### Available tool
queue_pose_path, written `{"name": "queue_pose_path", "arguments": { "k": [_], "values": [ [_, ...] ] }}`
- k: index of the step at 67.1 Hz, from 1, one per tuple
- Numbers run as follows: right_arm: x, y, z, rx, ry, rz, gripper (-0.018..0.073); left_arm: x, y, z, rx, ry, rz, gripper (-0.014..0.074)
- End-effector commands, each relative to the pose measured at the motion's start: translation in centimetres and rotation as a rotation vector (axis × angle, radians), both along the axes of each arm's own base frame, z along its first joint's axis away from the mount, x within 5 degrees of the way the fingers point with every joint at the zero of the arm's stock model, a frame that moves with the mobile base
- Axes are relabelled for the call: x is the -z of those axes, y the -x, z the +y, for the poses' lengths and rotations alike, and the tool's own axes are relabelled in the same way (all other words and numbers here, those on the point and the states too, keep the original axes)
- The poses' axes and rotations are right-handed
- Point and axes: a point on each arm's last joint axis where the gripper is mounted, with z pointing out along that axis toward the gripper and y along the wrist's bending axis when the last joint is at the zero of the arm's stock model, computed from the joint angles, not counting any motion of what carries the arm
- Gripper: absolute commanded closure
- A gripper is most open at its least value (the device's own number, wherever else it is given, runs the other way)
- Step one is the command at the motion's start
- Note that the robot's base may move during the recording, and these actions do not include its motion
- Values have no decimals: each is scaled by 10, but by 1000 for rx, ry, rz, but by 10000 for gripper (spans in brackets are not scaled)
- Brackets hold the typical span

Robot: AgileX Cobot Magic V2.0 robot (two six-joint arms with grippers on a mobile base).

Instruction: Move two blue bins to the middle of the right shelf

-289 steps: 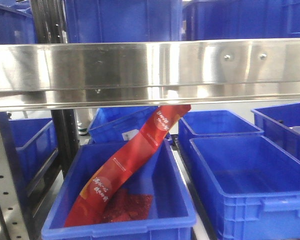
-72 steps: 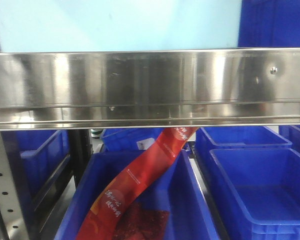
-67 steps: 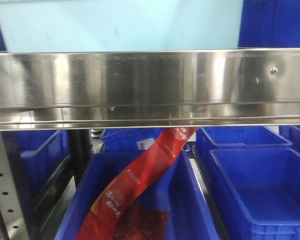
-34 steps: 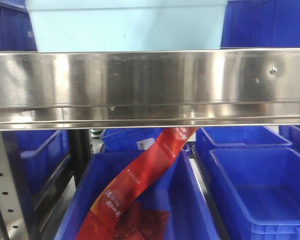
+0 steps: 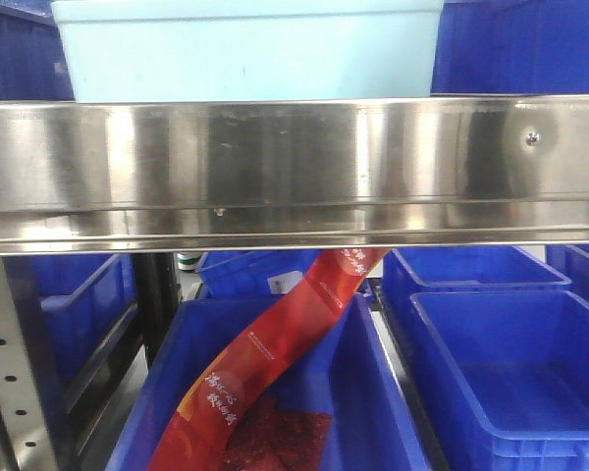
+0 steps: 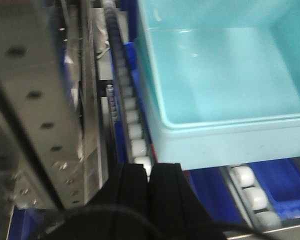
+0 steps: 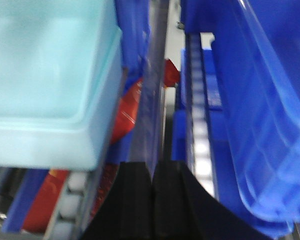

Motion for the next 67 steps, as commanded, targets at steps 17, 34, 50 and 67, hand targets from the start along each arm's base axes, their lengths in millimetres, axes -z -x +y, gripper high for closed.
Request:
{"name": "queue_pose_path", "arguments": {
  "k": [17,34,50,67],
  "values": [
    [70,61,-20,-28,-29,-161,721,55,64,18,-29,54,-165,707],
    [105,119,-38,-49,-44,-363,721,100,118,32,-39,110,-423,707],
    [105,157,-52,-47,-40,-582,721,130,149,40,-43,137,-604,707],
    [102,160,-53,-50,-51,-621,721,135,155,42,-43,143,-630,707]
  ]
}}
